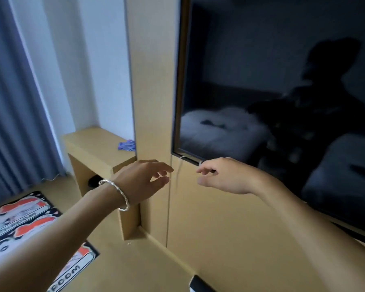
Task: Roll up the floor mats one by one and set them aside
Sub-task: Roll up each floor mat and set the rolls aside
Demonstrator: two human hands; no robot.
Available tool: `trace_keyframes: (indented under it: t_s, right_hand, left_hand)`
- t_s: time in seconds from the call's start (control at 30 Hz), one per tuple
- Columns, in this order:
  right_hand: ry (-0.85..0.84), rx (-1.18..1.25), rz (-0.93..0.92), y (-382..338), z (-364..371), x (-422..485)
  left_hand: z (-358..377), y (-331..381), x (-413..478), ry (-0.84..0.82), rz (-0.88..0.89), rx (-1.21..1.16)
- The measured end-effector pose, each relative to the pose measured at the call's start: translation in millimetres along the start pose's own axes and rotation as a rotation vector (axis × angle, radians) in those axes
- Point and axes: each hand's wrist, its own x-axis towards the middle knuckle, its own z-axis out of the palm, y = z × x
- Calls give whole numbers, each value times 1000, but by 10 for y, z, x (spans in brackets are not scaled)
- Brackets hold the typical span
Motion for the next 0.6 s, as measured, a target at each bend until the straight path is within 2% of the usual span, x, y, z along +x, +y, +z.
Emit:
trace_keyframes:
  t_s: [0.27, 0.37, 0.6]
  right_hand:
    - [-198, -139, -294, -2078, 905, 252]
    - [-250, -198, -401, -2750, 1123, 285]
    - [-360, -276, -629, -3927, 1619, 269]
  left_hand:
    - [-747, -1339, -1861, 94, -256, 56]
    - [-1008, -1617, -2484, 111, -351, 45]
    - [-1295, -1997, -3553, 274, -536, -32]
